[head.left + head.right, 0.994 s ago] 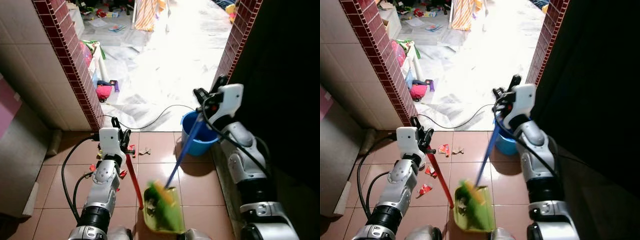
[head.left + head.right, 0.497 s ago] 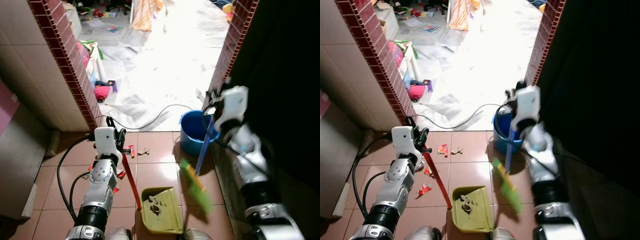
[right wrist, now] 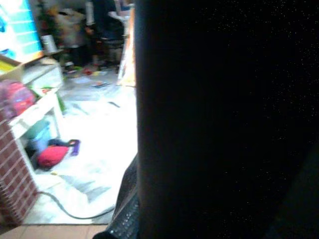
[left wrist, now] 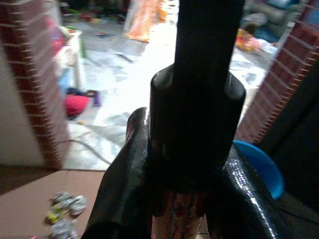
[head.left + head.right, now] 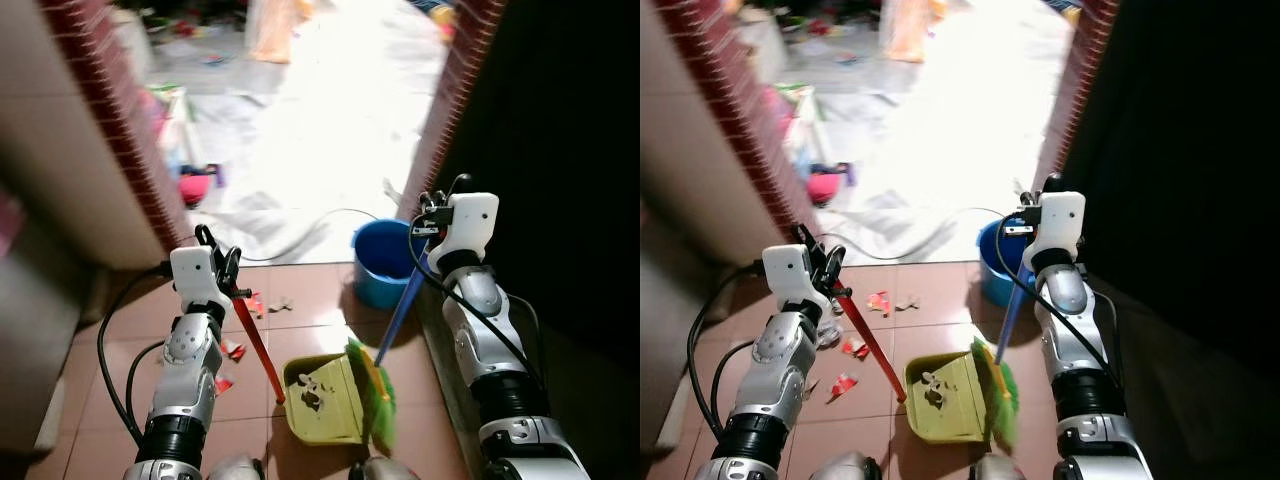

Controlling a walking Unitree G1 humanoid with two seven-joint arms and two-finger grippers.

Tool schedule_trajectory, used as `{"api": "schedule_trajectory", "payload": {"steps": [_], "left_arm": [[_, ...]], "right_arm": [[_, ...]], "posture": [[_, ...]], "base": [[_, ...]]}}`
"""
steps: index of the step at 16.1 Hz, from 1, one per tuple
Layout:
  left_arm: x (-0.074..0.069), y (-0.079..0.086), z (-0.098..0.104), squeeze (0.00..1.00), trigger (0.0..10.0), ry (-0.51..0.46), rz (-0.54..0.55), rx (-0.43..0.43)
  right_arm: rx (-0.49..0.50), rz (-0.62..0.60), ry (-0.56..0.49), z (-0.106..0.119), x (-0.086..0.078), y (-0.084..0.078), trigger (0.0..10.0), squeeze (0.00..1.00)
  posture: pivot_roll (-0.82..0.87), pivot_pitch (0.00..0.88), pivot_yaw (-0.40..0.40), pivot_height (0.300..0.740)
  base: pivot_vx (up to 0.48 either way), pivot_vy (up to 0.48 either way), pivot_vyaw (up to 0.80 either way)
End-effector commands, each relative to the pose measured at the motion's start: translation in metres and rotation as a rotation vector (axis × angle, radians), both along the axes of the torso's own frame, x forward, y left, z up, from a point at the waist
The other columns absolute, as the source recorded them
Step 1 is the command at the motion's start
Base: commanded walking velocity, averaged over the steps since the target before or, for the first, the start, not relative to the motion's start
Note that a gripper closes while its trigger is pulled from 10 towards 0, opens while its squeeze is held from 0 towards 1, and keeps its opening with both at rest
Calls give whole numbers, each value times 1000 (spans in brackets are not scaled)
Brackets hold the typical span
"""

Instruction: Sweep floor

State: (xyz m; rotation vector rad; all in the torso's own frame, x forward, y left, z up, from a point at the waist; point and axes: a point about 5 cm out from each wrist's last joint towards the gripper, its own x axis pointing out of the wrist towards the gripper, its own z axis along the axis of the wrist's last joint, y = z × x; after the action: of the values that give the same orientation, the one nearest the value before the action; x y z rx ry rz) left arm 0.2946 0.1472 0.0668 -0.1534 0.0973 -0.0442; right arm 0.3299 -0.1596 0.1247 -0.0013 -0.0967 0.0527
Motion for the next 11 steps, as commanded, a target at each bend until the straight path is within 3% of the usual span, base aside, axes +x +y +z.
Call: {"api": "schedule_trajectory", "payload": {"steps": [1, 5, 11], "left_arm": [[2, -5, 11, 0, 10000, -37, -36, -21], [1, -5, 8, 0, 10000, -22, -53, 2], [4, -5, 13, 0, 10000, -30, -48, -6]], "right_arm": [[-8, -22, 35, -8, -2, -4, 10000, 0], [75, -7, 92, -15, 1, 1, 10000, 0], [67, 12, 89, -15, 6, 5, 10000, 0]], "posture": [[-26, 0, 4, 740], [-19, 0, -6, 740], [-16, 0, -11, 740]], "base": [[0, 277, -800], [0, 353, -800], [0, 472, -800]]}}
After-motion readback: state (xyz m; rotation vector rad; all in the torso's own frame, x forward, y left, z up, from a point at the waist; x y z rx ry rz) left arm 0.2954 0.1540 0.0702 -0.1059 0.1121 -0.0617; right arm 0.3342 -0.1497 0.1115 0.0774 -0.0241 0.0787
